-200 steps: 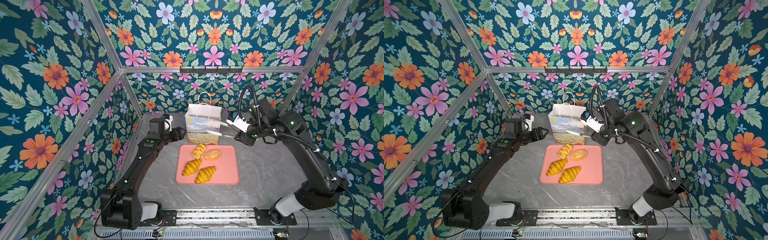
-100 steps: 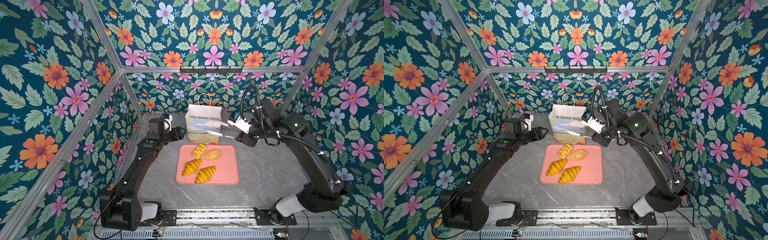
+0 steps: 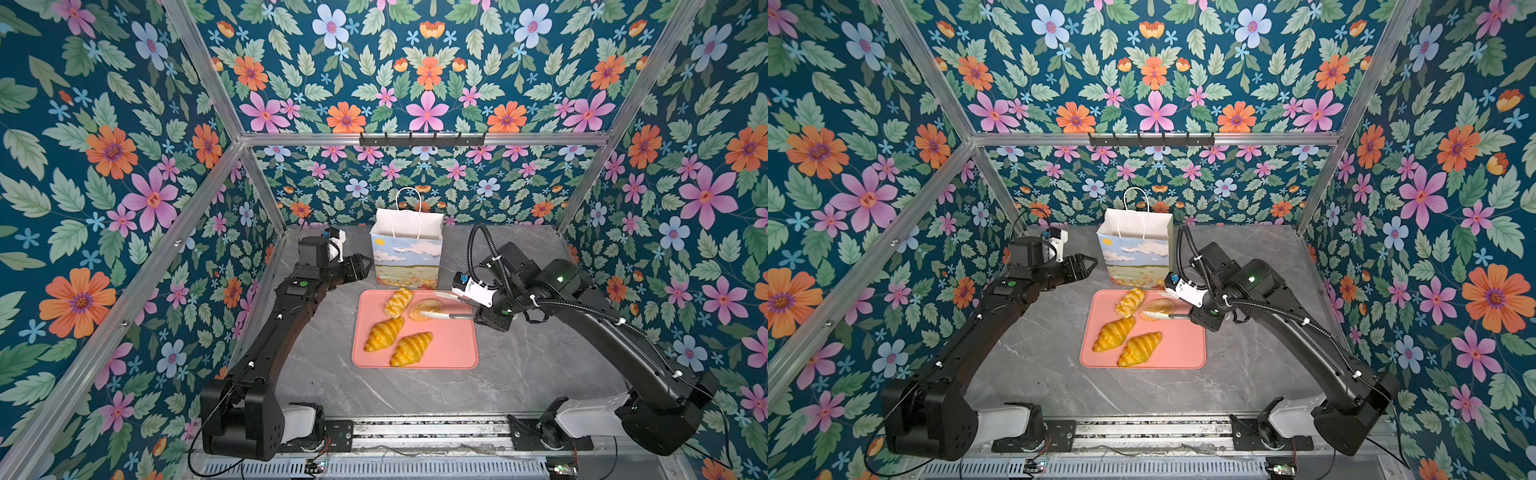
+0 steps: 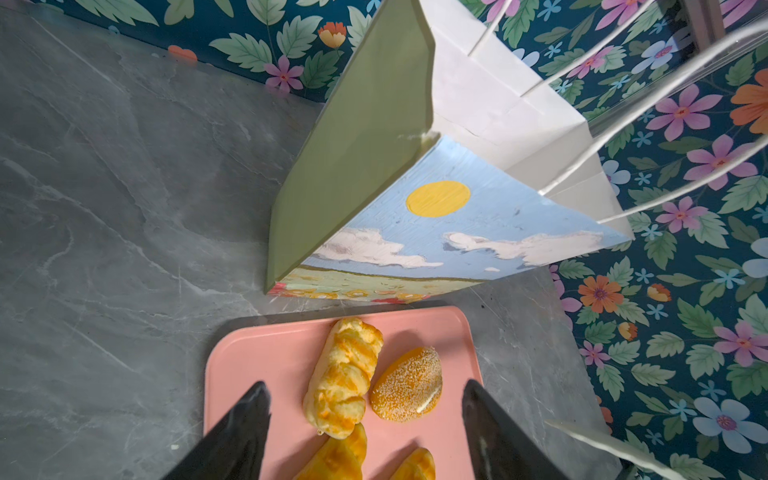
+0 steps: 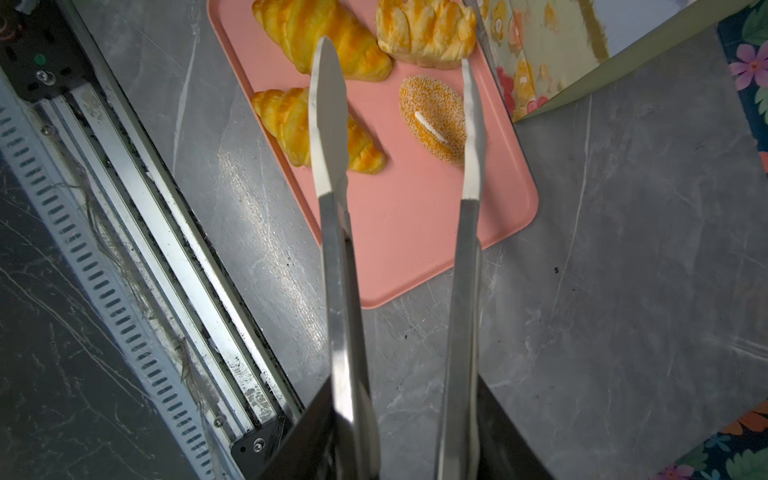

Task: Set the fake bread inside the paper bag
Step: 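Lower the open tongs around the sugar-coated bun on the tray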

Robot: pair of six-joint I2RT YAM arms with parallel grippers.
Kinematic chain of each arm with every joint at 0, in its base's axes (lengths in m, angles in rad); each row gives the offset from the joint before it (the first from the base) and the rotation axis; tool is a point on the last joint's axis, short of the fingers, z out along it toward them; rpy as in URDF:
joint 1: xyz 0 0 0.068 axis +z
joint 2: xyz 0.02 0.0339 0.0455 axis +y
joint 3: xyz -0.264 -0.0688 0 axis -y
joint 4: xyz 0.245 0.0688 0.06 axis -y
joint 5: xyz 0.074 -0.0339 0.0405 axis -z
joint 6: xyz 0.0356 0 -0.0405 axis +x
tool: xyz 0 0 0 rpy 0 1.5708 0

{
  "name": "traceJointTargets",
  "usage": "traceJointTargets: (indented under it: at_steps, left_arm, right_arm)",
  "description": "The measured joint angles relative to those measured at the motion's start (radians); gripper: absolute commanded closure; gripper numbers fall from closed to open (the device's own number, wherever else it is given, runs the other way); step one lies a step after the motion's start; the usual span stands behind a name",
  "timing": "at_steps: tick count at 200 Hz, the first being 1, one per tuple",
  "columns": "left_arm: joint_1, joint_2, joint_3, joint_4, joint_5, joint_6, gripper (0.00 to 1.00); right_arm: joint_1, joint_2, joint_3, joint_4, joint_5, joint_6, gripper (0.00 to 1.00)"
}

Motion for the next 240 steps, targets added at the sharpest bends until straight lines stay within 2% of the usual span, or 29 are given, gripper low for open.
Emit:
traceJointTargets:
  at_steps: [35,90,149,240]
  left_arm:
    - [0.000,-0.002,-0.010,0.007,0.004,0.000,0.26]
    - [0.000,-0.010,-0.026,0.011,0.009,0.001,0.26]
    - [0.000,-0.014,-0.038,0.021,0.021,0.009,0.26]
    - [0.000,-0.011,-0.045,0.028,0.032,0.025,0.25]
  right_arm:
    - [0.000,0.050,-0.056,0.073,0.008,-0.039,0.54]
    - [0.000,0.163,-0.044,0.098,0.035,-0.092,0.54]
    - [-0.003,0.208,-0.039,0.097,0.101,-0.124,0.49]
    - [-0.027,0.264,-0.022,0.107,0.168,-0.174,0.48]
